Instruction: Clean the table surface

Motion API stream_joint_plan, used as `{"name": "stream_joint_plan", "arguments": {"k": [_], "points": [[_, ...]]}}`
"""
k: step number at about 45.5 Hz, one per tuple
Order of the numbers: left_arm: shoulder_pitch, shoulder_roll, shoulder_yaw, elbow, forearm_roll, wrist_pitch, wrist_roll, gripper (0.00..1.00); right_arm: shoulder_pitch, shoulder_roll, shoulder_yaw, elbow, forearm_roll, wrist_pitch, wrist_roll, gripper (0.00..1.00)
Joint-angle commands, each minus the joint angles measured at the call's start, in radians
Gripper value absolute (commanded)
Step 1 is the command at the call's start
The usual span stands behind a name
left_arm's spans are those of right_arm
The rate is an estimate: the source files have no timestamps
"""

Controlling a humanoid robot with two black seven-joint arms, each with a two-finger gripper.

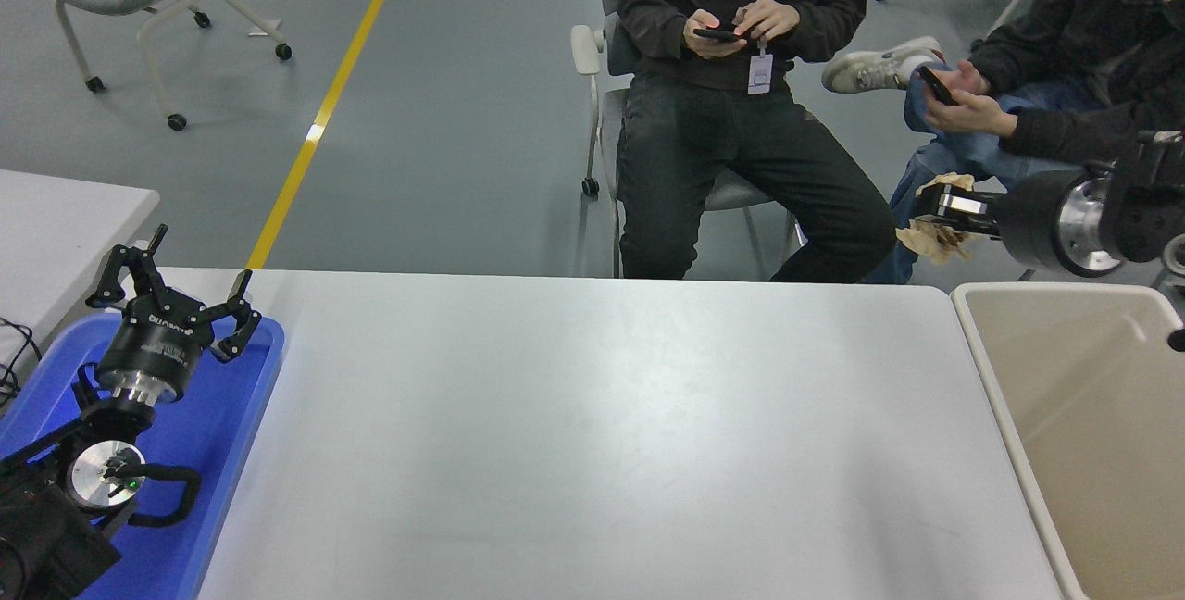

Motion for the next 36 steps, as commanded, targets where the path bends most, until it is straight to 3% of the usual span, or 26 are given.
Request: {"name": "stream_joint_plan", "arguments": {"k": [1,24,36], "points": [[0.000,0.000,0.000,0.000,0.000,0.000,0.000,1.00,-0.011,-0.154,-0.005,0.003,-0.040,0.017,0.012,0.00],[0.000,0.000,0.000,0.000,0.002,0.000,0.000,1.00,-0.126,-0.320,0.007,-0.069,-0.083,0.037,0.070,0.00],[0.000,0.000,0.000,0.000,0.000,0.000,0.000,1.00,-0.244,-0.277,0.009,-0.198,-0.054,0.007,0.107,0.00]]}}
